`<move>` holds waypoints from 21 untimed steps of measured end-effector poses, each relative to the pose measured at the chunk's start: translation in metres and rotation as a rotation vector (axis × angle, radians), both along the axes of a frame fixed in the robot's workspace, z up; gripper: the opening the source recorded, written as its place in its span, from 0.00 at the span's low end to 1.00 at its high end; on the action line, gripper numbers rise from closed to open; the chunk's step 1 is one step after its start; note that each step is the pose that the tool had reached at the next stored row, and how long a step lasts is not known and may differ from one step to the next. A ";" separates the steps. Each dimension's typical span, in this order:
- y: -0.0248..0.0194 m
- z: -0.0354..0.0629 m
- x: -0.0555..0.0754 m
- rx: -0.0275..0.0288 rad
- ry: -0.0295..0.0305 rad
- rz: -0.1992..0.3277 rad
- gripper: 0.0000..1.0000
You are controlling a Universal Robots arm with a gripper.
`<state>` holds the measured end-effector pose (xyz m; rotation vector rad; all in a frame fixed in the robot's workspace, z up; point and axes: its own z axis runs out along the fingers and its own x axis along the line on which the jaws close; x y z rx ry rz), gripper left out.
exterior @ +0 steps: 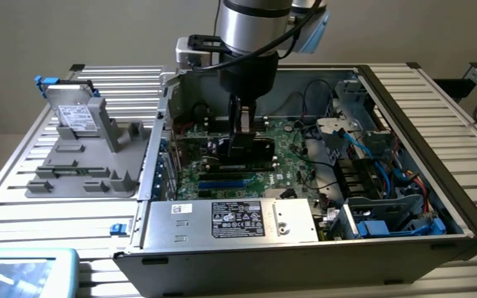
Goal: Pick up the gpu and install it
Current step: 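Insert the gpu into the slot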
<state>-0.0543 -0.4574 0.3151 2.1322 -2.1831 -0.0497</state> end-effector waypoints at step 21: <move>0.0017 -0.0370 -0.005 0.0005 0.0012 0.000 0.28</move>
